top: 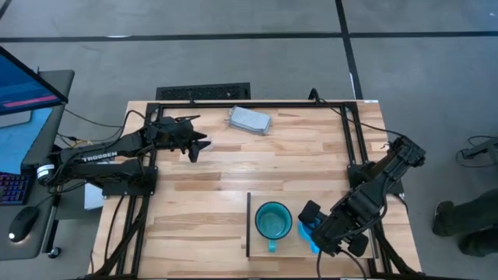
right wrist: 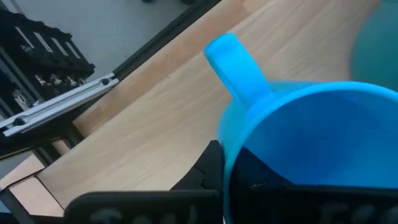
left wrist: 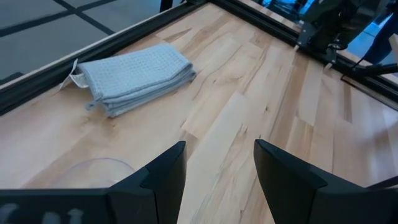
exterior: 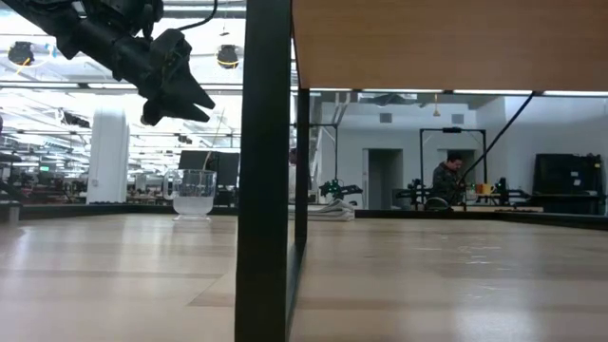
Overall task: Stack small to large cups/mugs on shelf
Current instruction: Put the light blue mug on the shelf
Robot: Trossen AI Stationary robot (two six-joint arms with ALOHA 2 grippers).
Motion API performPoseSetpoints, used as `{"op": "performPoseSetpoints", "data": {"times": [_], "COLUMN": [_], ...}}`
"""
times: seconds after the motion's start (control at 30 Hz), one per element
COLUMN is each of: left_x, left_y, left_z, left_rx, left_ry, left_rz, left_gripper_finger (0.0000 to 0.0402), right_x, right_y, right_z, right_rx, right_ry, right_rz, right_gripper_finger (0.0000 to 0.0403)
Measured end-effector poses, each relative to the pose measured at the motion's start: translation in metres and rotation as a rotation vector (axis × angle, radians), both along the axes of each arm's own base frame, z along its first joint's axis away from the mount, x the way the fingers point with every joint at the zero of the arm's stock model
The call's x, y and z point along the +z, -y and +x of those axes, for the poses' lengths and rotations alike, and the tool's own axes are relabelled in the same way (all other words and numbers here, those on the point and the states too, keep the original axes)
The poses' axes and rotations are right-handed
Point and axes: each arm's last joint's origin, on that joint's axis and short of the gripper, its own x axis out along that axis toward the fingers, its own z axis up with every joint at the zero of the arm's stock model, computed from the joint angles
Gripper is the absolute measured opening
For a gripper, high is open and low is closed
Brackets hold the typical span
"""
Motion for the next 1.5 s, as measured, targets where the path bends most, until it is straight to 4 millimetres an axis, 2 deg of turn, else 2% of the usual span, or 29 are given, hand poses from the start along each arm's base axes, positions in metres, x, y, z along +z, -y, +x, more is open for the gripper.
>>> {"op": "performPoseSetpoints", "data": {"times": [0.27, 0.5, 1.3, 1.5], "left_x": [-0.0015, -0.0015, -0.0020, -0.0040], "left_y": [0.0003, 0.0003, 0.0004, 0.0009], "left_z": [-0.0007, -0.0007, -0.0009, -0.0019], "left_rx": [0.000, 0.000, 0.007, 0.008], "left_ry": [-0.016, -0.016, -0.017, -0.037], "left_rz": [-0.007, -0.007, -0.022, -0.034], "left_gripper_finger": [0.0179, 0.0179, 0.0179, 0.0179], "right_x": [0.0006, 0.0008, 0.0007, 0.0007], "right_y": [-0.0013, -0.0005, -0.0001, 0.0000], "right_z": [0.0015, 0.0033, 0.0032, 0.0031], "right_rx": [-0.043, -0.113, -0.064, -0.064], "right_ry": [0.007, -0.004, 0.007, 0.006], "right_rz": [0.018, 0.027, 0.021, 0.020], "right_gripper_finger": [0.0042, 0.0041, 0.0048, 0.0068]}}
